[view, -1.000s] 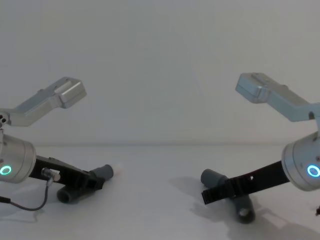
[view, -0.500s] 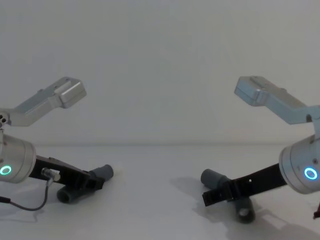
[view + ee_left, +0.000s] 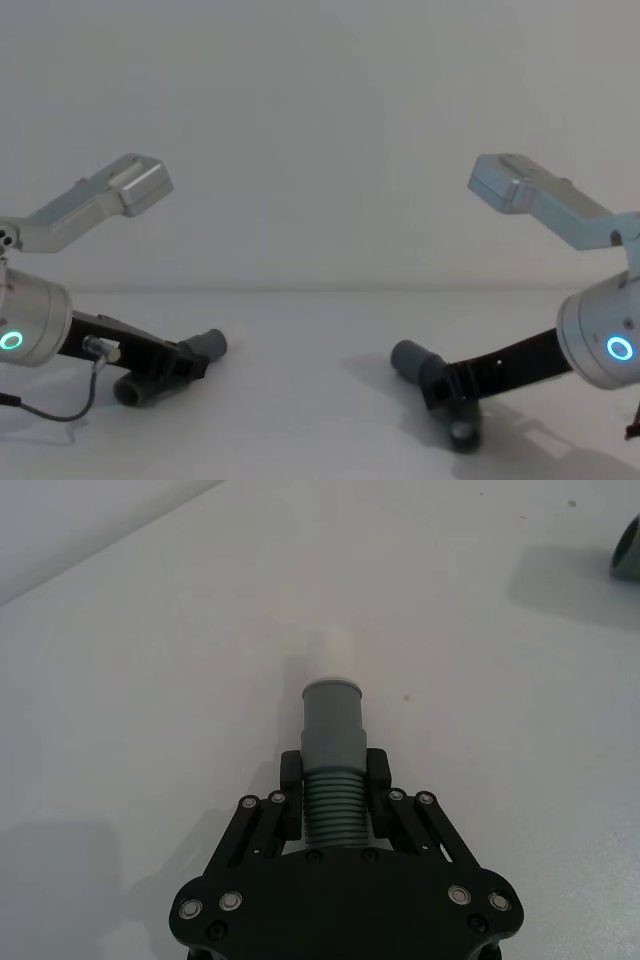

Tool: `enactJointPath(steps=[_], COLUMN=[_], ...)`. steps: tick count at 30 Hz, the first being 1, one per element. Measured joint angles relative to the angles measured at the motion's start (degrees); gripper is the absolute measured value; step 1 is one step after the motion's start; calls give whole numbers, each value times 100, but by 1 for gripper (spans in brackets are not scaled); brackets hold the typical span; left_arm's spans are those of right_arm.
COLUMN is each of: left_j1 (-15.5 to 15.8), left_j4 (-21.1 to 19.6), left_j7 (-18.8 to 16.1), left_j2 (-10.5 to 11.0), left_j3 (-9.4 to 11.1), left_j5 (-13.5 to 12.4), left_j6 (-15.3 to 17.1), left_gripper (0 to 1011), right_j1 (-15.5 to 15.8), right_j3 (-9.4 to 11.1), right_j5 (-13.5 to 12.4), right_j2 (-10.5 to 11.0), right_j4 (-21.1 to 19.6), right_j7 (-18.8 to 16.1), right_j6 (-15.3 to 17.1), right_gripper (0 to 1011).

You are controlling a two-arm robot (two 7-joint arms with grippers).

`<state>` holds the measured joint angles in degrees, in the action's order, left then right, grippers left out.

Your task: Use both hands to pick up one end of the pipe from the table, align the ends, and insert them.

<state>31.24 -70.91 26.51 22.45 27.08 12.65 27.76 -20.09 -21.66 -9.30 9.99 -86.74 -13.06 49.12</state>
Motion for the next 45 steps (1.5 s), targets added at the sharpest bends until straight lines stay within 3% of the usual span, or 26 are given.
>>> enactJointPath(steps=[2,6,27,38,45], left_j1=[0,0,-2,-3,93], left_j4=[0,0,-25,-371,-602], left_j7=[0,0,-1,-31,155], left_j2=[0,0,1,135,256], left_j3=[0,0,0,-51,-58], left_j5=[0,0,-18,-144,-149], left_j6=[0,0,0,20,-151], left_gripper=[360,363,363,360,360], right_j1=[1,2,17,129,221], right_j3=[1,3,3,1,30], right_j5=[-1,0,16,157,244], right_j2=[-1,-4,-3,70,193], right_j4=[1,3,-10,-167,-344], right_j7=[1,4,0,34,15], right_j6=[1,1,-52,-604,-1055], right_gripper=[323,265,265,265,265])
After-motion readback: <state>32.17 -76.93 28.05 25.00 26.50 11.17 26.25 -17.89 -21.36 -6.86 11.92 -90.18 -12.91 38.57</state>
